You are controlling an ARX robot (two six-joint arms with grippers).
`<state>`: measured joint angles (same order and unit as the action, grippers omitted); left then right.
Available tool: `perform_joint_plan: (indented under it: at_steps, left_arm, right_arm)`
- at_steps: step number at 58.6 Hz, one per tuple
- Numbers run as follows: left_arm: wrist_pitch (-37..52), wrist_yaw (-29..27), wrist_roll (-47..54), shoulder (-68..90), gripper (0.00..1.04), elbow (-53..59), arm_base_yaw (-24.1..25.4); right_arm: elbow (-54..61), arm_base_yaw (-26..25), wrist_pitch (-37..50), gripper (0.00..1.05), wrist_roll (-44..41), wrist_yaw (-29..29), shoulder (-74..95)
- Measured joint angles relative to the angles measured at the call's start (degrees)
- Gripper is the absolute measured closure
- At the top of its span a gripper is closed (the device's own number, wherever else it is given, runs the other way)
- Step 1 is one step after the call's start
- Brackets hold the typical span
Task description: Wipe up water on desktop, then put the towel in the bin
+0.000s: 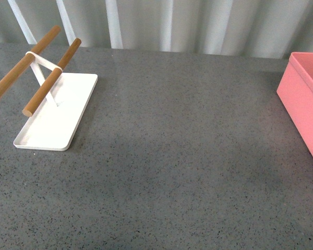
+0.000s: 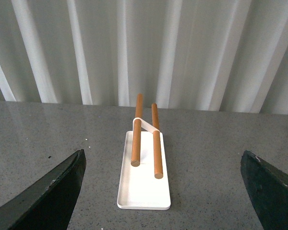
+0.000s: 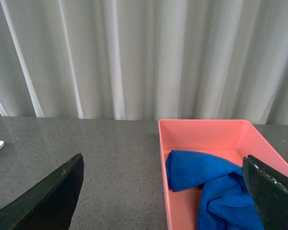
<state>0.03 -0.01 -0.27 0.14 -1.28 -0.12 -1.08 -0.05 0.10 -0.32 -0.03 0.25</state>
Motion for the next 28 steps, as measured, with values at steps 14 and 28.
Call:
perform_joint_plan:
  at_steps: [14, 28]
  left_arm:
    - [0.0, 0.0, 0.0, 0.0, 0.07, 0.0, 0.0]
    - [0.0, 0.0, 0.0, 0.0, 0.07, 0.0, 0.0]
  right_arm:
    - [0.0, 0.0, 0.0, 0.07, 0.0, 0.0, 0.0]
    - [0.0, 0.0, 0.0, 0.07, 0.0, 0.0, 0.0]
